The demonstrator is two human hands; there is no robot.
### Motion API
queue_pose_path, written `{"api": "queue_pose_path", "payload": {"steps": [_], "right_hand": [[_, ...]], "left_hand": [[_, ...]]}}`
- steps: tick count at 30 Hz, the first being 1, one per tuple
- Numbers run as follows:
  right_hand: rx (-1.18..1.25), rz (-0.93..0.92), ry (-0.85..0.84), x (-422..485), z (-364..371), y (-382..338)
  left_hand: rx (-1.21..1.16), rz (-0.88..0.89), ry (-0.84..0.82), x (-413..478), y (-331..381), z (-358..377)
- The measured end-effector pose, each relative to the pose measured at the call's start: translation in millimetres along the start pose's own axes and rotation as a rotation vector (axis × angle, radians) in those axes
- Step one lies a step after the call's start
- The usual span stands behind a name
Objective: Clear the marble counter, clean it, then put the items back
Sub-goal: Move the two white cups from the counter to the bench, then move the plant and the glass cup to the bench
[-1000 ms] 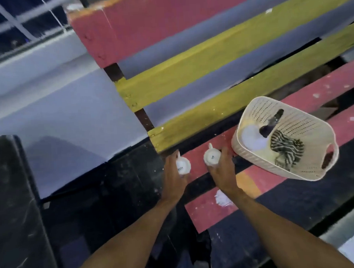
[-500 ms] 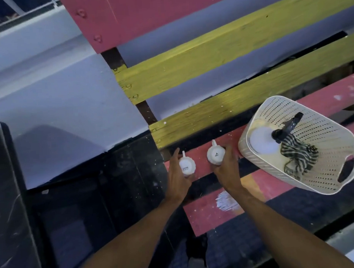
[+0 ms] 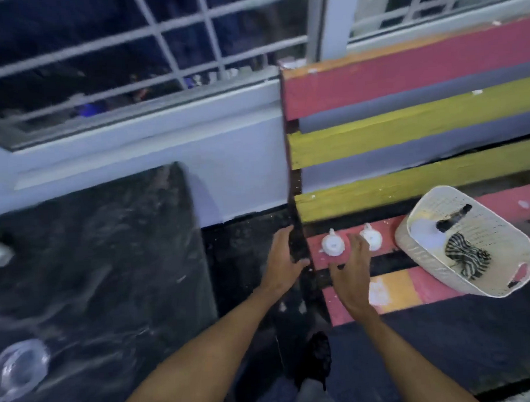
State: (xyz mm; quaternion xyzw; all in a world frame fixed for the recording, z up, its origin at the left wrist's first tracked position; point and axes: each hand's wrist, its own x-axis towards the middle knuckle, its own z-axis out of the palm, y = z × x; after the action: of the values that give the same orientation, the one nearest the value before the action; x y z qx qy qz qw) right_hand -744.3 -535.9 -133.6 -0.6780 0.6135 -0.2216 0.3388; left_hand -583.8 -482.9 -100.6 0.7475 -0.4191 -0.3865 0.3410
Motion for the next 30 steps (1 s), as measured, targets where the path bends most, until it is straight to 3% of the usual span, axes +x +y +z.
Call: {"api": "queue_pose_path", "payload": {"steps": [4,9,15,19,24,30], "right_hand": [[0.051,-0.158,-0.054,-69,35,-111],[0.113,-0.31,-0.097,-167,114,-229],[0.095,-0.366,-0.275,-295,224,-324],[0.009,-0.322,-0.476,-335,276,-360],[-0.189,-0.263,-0.601,-351,326,-381],[-0.37,-0.289,-0.48,-340,360,-391]], "left_hand": [[0.069,0.082,0.184,-57,-9,-109],[0.053,0.14,0.387,-133,-71,-254],[-0.015,-0.01,0.49,-239,-176,-409],[0.001,-0.154,0.52,-277,-234,-471],[0.017,-0.297,0.536,-280,-284,-522],[0.017,-0.35,0.516,-248,-314,-551]]}}
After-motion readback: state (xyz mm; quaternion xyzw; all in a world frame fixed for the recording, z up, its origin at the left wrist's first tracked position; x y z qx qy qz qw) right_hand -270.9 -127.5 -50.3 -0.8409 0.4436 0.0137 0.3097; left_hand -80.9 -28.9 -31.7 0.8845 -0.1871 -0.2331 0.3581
